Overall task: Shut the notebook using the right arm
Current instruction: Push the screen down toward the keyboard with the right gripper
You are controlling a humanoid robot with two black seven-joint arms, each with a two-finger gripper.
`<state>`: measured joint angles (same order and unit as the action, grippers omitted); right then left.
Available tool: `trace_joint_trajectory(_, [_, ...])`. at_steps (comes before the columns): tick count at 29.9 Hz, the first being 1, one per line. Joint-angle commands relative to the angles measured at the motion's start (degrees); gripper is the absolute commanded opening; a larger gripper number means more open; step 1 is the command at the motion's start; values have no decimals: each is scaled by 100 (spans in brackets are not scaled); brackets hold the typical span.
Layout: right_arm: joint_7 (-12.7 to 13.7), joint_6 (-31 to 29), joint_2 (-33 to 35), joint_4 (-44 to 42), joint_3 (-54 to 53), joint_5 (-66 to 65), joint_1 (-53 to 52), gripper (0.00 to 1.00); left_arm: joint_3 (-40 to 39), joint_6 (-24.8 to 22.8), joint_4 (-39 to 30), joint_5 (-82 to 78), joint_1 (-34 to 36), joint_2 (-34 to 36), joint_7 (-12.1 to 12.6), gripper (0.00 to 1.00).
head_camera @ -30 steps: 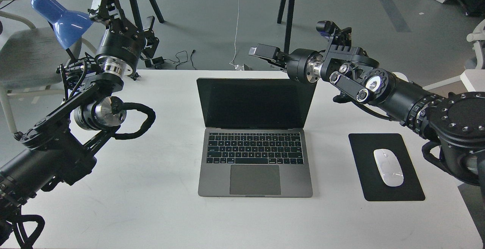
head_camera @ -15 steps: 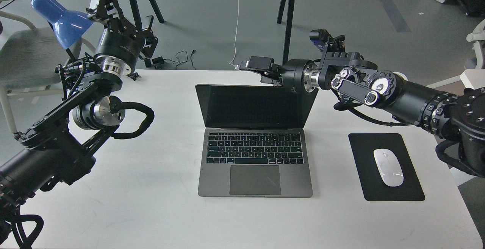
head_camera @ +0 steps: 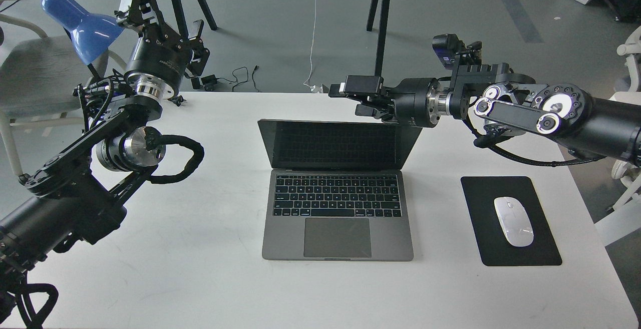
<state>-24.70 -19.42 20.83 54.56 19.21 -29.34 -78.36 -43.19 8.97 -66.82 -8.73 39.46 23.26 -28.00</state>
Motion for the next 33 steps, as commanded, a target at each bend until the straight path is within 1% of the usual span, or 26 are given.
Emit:
trace_joint_trajectory(1, [0, 8, 62, 64, 3, -1, 40, 100, 12, -18, 20, 20, 0, 3, 0, 100])
trace_joint_trajectory(8, [9, 26, 115, 406, 12, 8, 84, 100, 30, -194, 37, 38, 0, 29, 0, 100])
trace_joint_trajectory(15, [18, 34, 124, 635, 38, -36, 321, 100, 38, -545, 125, 230, 0, 47, 0, 100])
trace_joint_trajectory(19, [18, 166, 115, 758, 275, -159, 418, 100, 38, -712, 187, 327, 0, 99, 0, 100])
trace_joint_trajectory(22, [18, 271, 124, 907, 425, -177, 541, 100, 47, -739, 239, 336, 9, 99, 0, 100])
trace_joint_trajectory(33, [26, 579, 53, 952, 522, -317, 1129, 100, 109, -748, 239, 336, 27, 117, 0, 100])
